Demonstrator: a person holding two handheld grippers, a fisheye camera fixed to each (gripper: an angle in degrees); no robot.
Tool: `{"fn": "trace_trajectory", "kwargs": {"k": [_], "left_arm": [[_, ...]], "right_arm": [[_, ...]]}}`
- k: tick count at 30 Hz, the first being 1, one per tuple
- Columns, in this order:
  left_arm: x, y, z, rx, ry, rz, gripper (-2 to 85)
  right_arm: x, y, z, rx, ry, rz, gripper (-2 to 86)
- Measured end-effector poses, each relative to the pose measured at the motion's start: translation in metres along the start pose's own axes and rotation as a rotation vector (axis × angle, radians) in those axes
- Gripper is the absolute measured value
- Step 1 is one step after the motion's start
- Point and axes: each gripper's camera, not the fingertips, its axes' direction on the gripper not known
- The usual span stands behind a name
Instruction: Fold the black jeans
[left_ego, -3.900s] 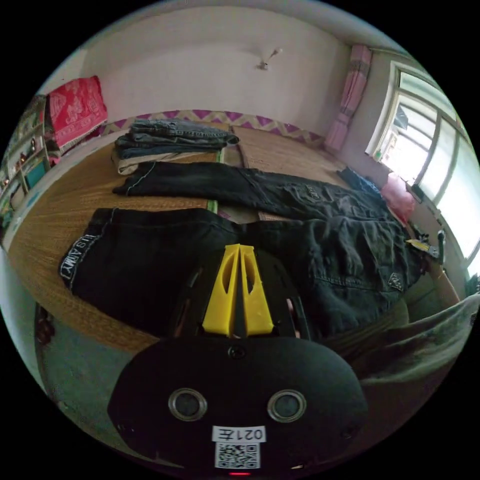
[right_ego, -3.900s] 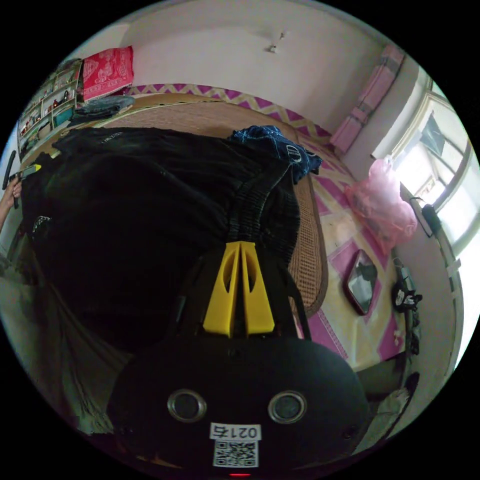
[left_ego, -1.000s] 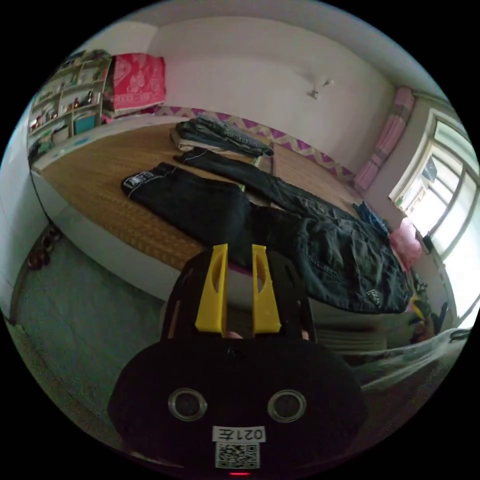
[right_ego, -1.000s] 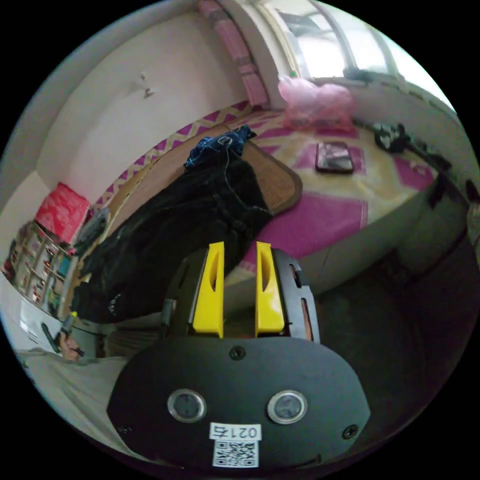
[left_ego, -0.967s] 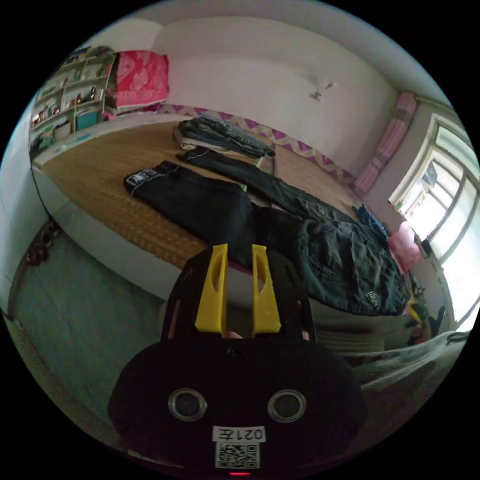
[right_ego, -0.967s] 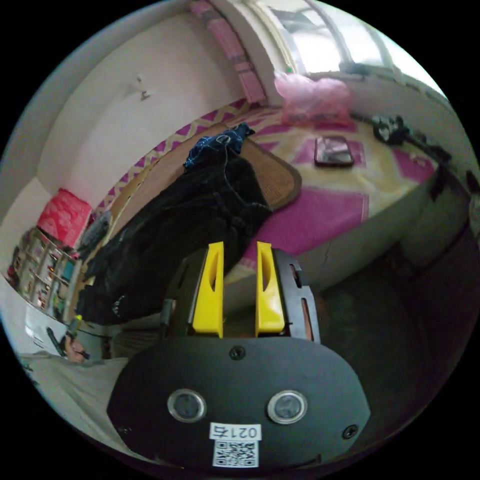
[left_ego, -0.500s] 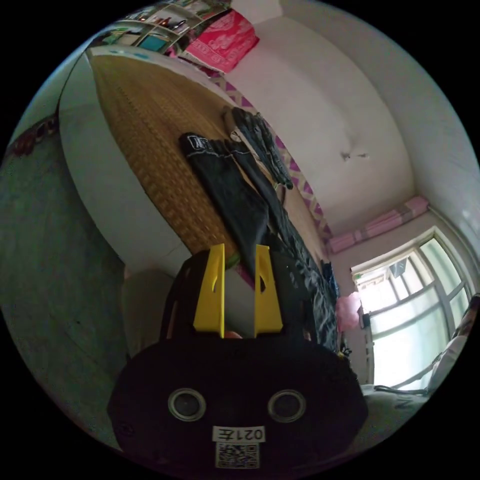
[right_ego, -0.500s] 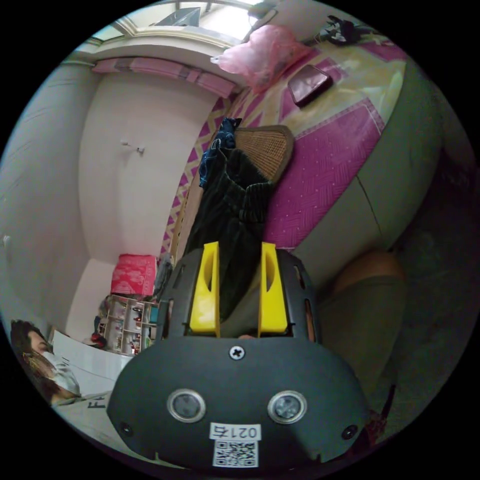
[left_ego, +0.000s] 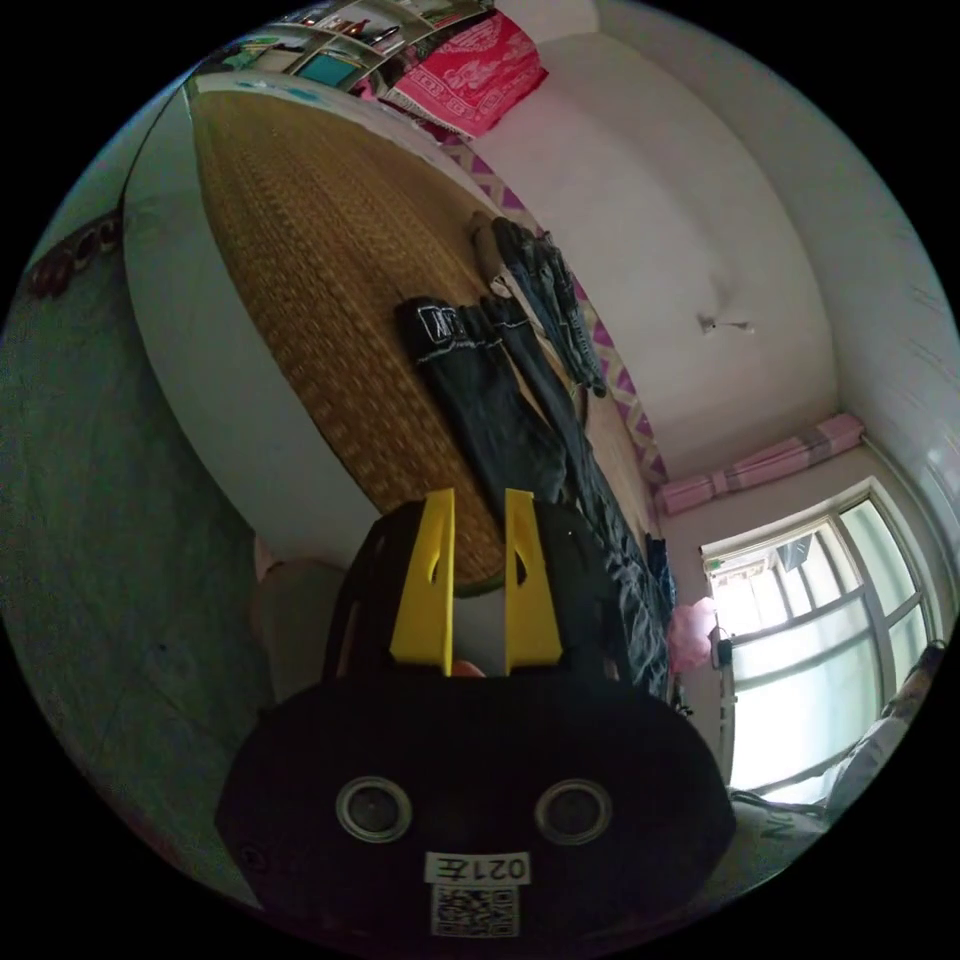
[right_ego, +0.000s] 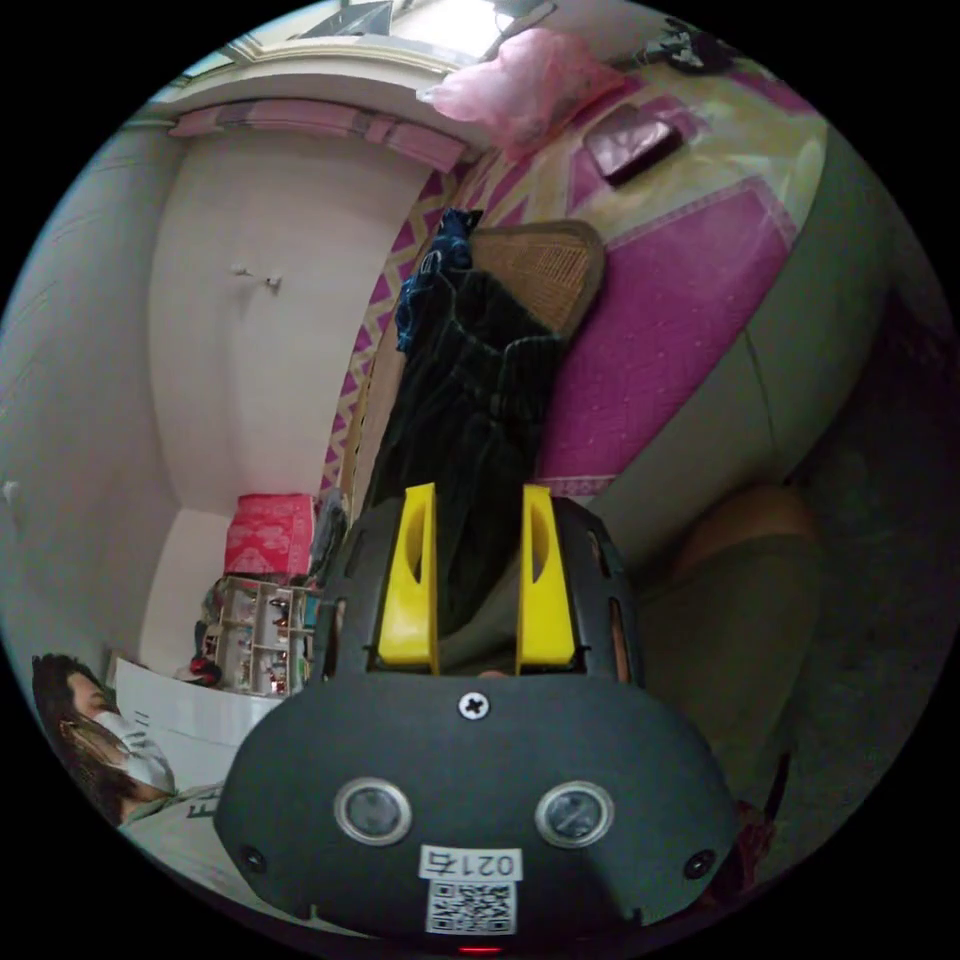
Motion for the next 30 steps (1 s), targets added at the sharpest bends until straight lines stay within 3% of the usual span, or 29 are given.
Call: {"fn": "trace_trajectory", "kwargs": {"k": [9, 13, 19, 25, 30], "left_arm": [[0.029, -0.026, -0.011, -0.03, 0.087, -0.01, 6.3], [0.042, -0.026, -0.014, -0.019, 0.09, -0.035, 1.5], [0.103, -0.032, -0.032, 0.012, 0.148, 0.138, -0.9], [0.213, -0.082, -0.023, -0.01, 0.042, 0.294, -0.9], [0.287, -0.153, 0.055, -0.118, -0.08, 0.316, -0.9]], "right_arm": [[-0.014, -0.008, 0.021, -0.071, -0.077, 0.008, 11.9], [-0.007, -0.004, 0.02, -0.049, -0.114, 0.044, 6.8], [-0.023, -0.011, 0.012, -0.047, -0.275, -0.002, 0.6], [-0.099, -0.069, 0.026, -0.091, -0.372, -0.143, -0.3], [-0.139, -0.149, 0.094, -0.142, -0.356, -0.137, 0.1]]}}
